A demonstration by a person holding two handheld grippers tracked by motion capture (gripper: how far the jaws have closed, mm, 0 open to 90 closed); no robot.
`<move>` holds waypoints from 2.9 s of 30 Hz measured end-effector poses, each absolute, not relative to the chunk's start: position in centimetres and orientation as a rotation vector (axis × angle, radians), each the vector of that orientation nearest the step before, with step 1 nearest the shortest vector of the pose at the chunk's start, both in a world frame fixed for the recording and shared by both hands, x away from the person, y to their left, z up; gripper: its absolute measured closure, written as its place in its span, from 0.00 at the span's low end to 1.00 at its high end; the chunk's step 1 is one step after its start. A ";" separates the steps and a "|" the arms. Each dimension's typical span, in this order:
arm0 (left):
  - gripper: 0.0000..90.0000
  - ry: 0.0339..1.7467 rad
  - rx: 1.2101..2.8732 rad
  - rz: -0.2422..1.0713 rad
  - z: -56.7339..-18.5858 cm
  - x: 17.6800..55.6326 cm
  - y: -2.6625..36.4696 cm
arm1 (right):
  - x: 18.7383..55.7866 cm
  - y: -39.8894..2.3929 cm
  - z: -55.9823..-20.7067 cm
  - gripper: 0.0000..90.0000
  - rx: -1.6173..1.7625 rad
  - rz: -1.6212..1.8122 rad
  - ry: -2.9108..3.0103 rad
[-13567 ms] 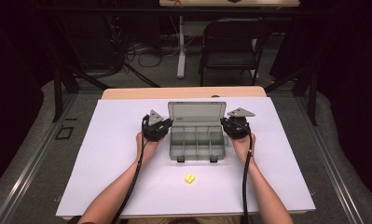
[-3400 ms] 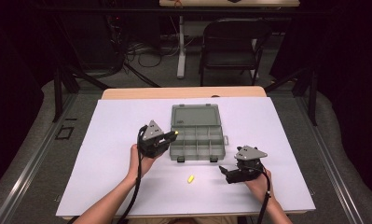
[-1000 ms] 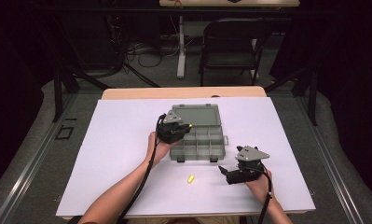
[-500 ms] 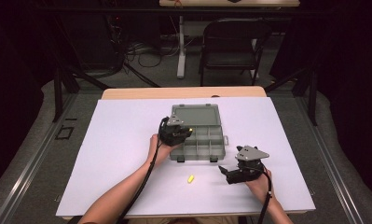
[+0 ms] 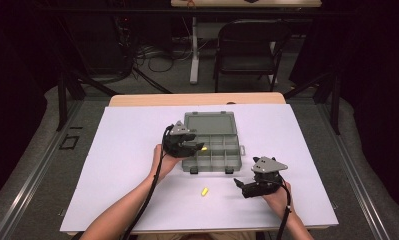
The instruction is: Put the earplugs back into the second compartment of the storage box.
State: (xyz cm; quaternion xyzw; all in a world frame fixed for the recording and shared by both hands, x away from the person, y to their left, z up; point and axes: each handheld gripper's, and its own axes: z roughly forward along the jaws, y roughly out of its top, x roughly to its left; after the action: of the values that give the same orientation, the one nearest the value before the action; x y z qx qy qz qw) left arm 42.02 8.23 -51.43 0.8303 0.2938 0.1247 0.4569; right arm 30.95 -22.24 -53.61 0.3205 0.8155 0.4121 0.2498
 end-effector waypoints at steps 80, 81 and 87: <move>0.00 0.627 2.179 0.306 -52.8 31.9 7.5 | 30.6 -22.2 -53.6 0.02 0.898 1.131 2.210; 0.00 0.624 2.178 0.303 -52.9 31.8 7.4 | 30.6 -22.2 -53.5 0.02 0.894 1.131 2.210; 0.02 0.610 2.194 0.294 -53.3 31.4 6.7 | 30.6 -22.2 -53.6 0.02 0.896 1.134 2.209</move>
State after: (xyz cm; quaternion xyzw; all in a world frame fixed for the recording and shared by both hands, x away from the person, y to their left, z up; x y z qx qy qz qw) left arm 31.43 6.73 -53.30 0.8714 0.2423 0.1168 0.4103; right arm 30.64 -22.17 -53.59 0.3289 0.8105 0.4162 0.2482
